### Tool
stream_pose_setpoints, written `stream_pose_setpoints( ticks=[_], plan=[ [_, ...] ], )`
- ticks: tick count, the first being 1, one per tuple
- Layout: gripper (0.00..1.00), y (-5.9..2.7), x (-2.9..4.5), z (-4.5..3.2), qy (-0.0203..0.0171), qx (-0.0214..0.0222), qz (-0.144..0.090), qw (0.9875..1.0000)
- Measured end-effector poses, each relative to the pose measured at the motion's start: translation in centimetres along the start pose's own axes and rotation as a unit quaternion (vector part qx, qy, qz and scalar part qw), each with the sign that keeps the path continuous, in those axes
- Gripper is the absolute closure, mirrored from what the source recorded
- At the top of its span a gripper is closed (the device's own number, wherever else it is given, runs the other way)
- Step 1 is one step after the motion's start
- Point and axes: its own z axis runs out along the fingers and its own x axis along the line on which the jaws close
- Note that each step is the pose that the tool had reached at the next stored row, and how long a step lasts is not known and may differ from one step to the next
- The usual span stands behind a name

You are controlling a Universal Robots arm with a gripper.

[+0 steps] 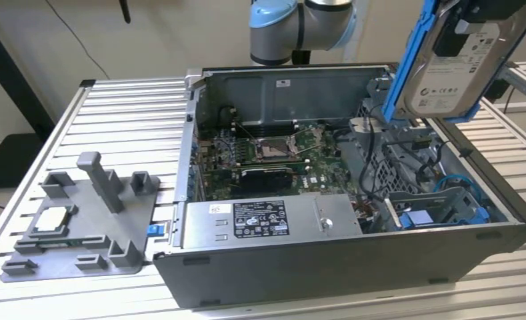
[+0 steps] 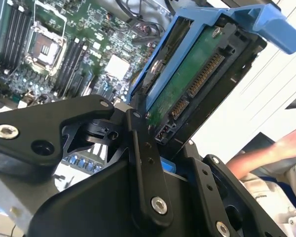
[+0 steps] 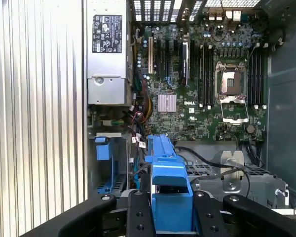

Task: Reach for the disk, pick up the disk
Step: 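Pick up the disk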

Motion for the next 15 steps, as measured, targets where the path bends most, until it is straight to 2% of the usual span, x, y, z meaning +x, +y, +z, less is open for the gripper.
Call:
stream_pose_setpoints(
  ticks=[15],
  plan=[
    [1.00,-0.12,2.90,0.80,0.0000,-0.0012,0.000,1.0000]
  ],
)
